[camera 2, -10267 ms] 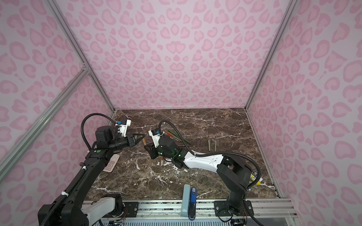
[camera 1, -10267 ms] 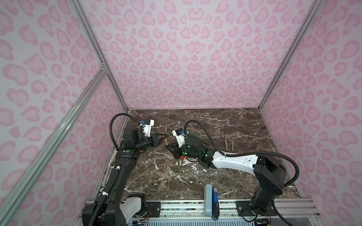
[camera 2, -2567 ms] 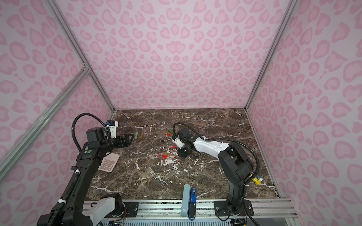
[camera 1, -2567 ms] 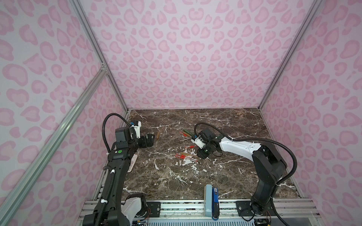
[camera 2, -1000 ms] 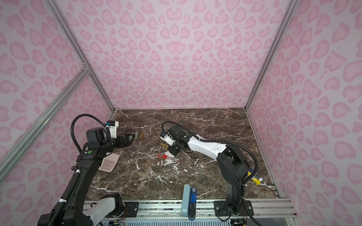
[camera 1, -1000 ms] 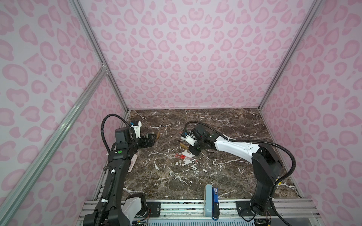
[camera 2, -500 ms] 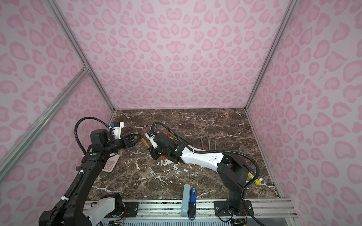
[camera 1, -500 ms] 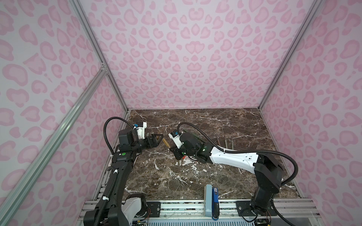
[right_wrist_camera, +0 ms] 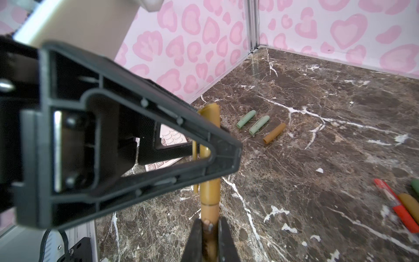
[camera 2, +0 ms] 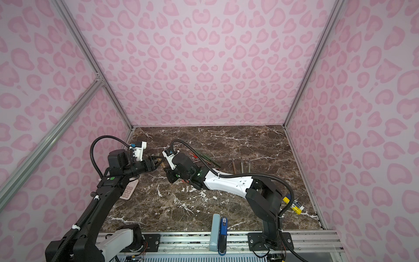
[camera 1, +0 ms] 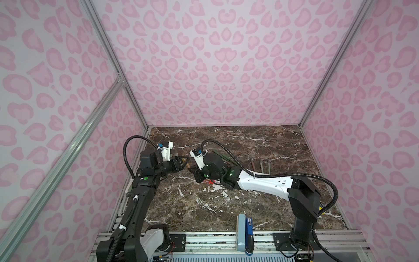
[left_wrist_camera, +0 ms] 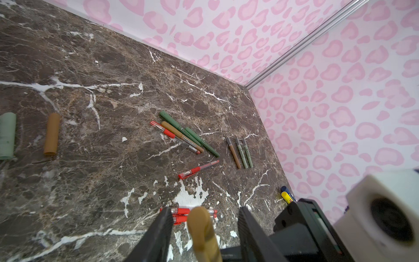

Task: Remove pen caps from pens
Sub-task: Open the pen cap on the pen, then place the pen cap at the top-left of the table.

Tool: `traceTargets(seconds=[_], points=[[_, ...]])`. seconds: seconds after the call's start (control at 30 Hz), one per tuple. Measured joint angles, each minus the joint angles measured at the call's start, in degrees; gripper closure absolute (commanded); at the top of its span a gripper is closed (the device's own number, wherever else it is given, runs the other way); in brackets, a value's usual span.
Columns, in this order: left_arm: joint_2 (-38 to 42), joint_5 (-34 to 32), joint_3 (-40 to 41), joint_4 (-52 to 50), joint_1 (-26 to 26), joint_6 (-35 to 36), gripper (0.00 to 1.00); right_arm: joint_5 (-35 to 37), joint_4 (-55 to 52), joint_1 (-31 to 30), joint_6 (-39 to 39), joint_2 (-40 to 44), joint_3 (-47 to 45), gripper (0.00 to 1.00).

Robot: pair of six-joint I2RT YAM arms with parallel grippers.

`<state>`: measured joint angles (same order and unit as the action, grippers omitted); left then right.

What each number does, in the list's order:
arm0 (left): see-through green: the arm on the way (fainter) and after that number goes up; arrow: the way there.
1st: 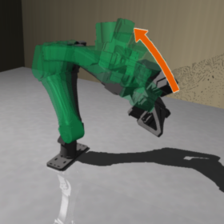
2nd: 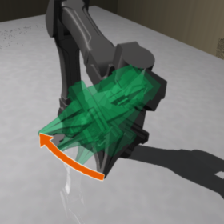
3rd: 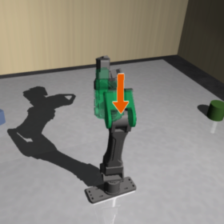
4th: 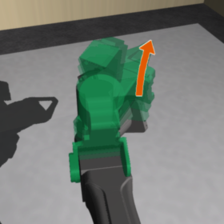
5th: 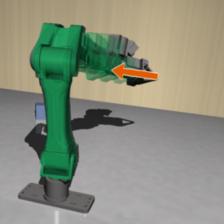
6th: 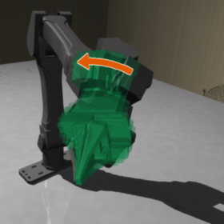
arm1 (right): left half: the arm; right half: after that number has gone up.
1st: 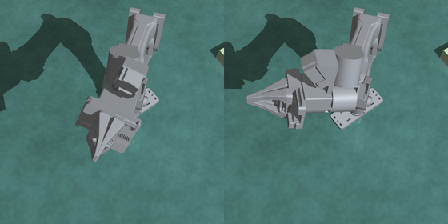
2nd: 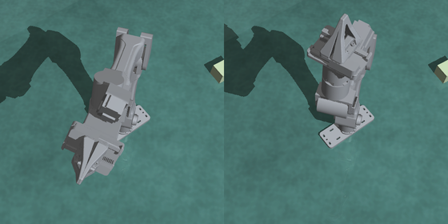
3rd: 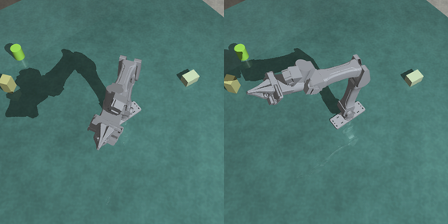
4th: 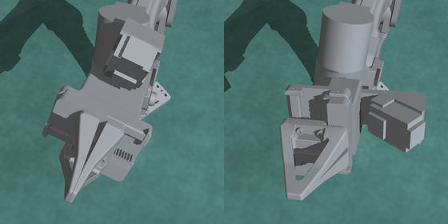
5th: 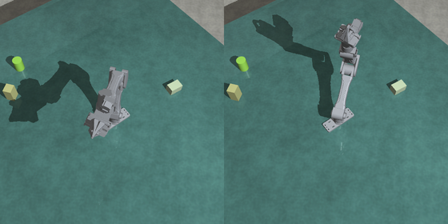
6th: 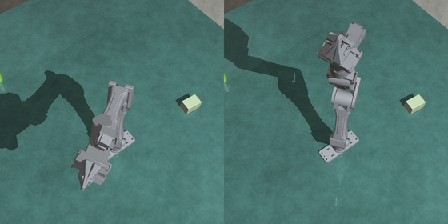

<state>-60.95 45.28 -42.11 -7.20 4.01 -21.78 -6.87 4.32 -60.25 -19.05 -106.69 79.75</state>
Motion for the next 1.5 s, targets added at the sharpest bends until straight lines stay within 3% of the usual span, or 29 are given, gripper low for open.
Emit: traceTargets(seconds=[0.27,0.43,0.73,1.1,1.27,1.5], points=[[-0.31,1.22,-0.24,0.9,-0.15,-1.68,0.96,-0.07,-0.59,0.0,0.09,-0.39,0.92,0.96],[-0.35,0.94,-1.22,-0.11,0.0,-1.55,0.96,-0.31,0.17,0.13,0.52,-0.76,0.94,0.99],[-1.64,-0.63,-8.61,-10.49,0.02,0.74,0.96,-0.68,7.04,0.37,0.85,0.68,-3.1,1.0],[-5.97,4.94,-17.53,-20.96,2.54,-0.96,0.96,-1.03,16.85,0.74,0.66,5.62,-11.41,1.0],[-7.08,0.66,-20.57,-12.07,4.39,-2.14,0.96,-1.7,2.38,1.05,0.0,6.27,-15.72,1.0],[-7.19,-0.26,-20.17,-9.9,4.61,-2.51,0.96,-1.49,0.72,1.44,0.0,9.62,-16.94,1.0]])
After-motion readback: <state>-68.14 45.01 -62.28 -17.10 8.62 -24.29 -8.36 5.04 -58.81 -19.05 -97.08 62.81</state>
